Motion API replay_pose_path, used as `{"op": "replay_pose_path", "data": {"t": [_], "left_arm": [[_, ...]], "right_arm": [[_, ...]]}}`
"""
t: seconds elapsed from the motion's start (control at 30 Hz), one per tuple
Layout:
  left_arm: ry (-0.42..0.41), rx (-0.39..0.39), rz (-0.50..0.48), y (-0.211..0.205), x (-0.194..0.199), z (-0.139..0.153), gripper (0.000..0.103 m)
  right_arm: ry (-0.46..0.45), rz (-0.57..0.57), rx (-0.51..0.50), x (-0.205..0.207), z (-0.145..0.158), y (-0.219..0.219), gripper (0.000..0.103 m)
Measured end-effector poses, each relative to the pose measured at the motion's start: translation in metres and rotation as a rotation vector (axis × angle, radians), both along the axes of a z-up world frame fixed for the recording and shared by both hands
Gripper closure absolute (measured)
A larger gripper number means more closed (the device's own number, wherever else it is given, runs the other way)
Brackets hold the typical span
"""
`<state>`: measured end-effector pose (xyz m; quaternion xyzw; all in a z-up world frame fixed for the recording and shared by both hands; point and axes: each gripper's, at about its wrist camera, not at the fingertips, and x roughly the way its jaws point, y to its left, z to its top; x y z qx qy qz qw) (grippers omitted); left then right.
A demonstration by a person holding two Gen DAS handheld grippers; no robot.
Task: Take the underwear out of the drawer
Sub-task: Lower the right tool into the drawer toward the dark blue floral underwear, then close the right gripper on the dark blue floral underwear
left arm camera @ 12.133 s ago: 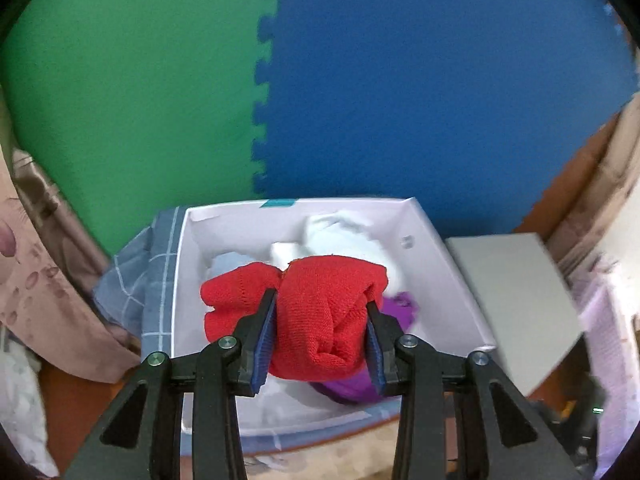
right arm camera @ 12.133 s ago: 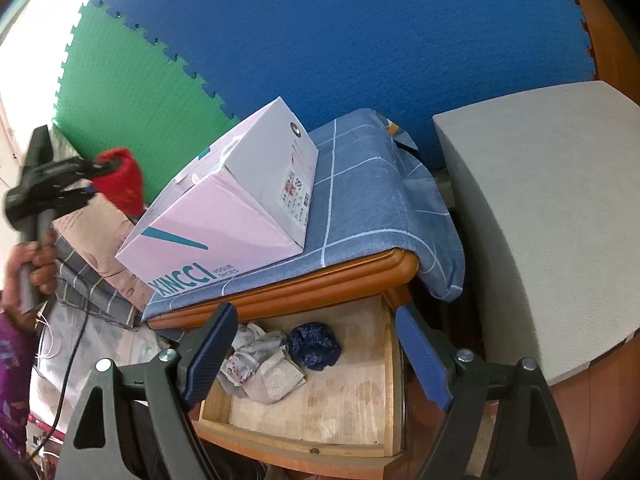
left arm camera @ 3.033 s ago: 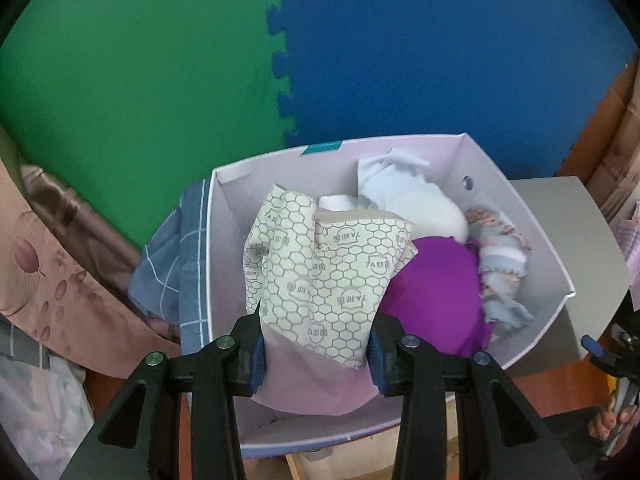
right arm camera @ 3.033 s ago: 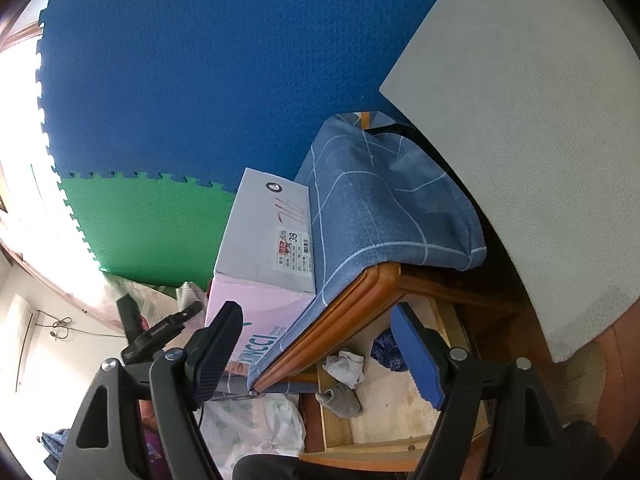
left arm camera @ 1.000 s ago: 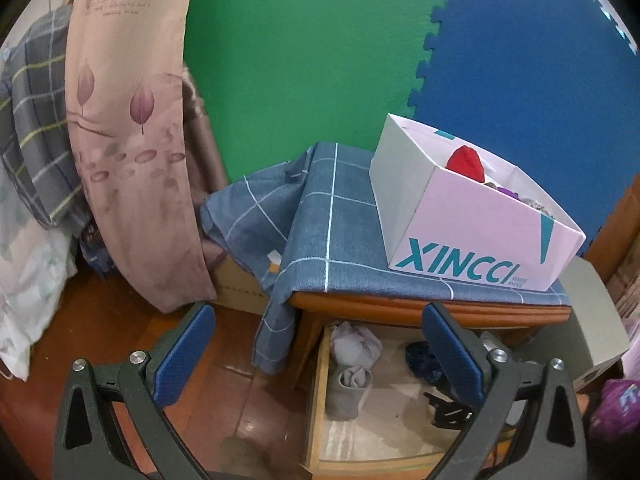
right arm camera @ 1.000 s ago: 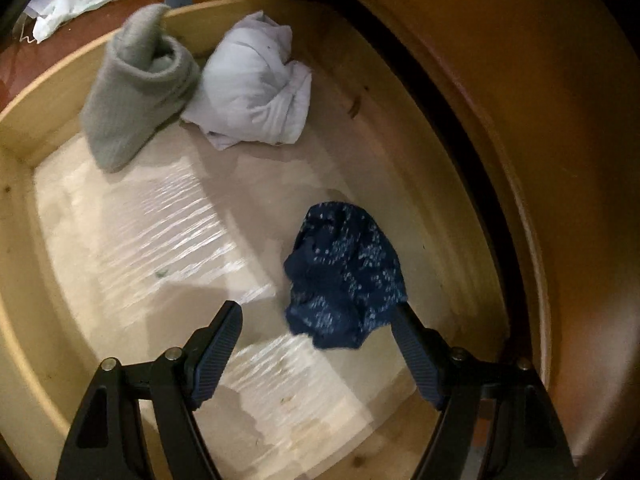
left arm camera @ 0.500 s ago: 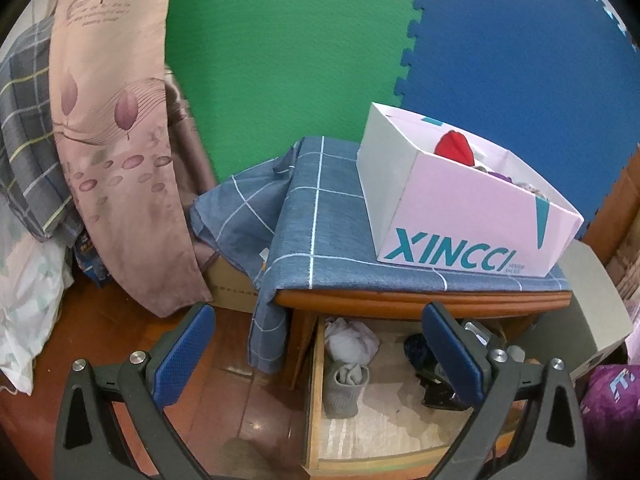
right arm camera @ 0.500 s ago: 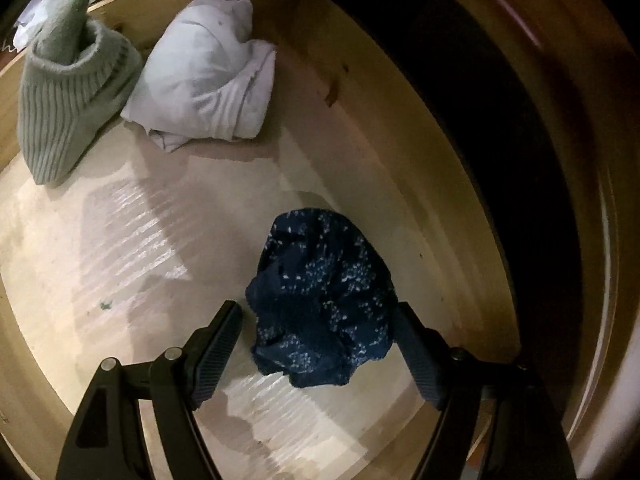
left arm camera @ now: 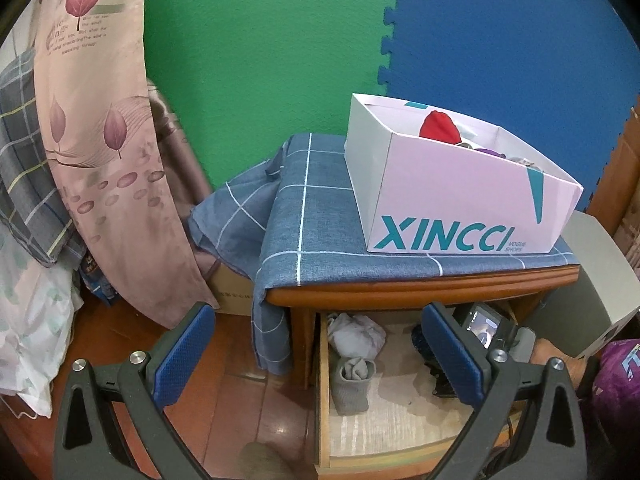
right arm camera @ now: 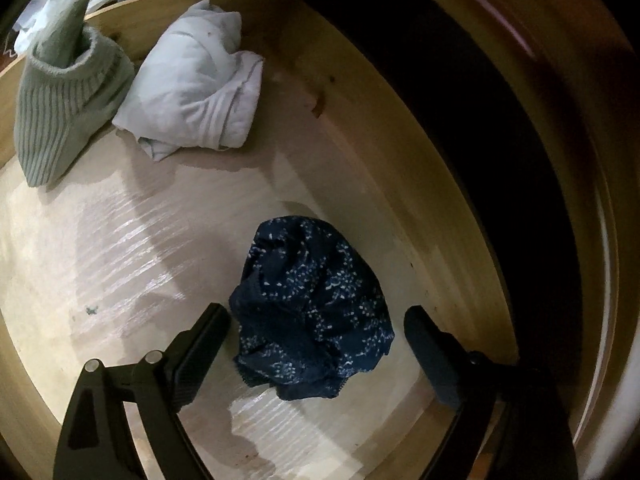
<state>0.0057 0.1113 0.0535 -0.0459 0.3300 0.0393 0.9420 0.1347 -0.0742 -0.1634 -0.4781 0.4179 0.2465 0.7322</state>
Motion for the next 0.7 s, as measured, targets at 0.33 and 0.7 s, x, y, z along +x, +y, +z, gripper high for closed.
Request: {"op": "replay_pose_path", "data": {"t": [0.33, 0.7], "left_arm": [[-0.001, 0.005, 0.004, 0.0, 0.0, 0.0, 0.0], [0.004, 0.018, -0.003, 0.0, -0.002, -0.001, 0.0]], "right_arm": [[0.157, -0.021, -0.02, -0.011, 0.012, 0.003, 0.067], [0.26, 0.016, -0.004, -0.052, 0.061, 0.0, 0.088]]}}
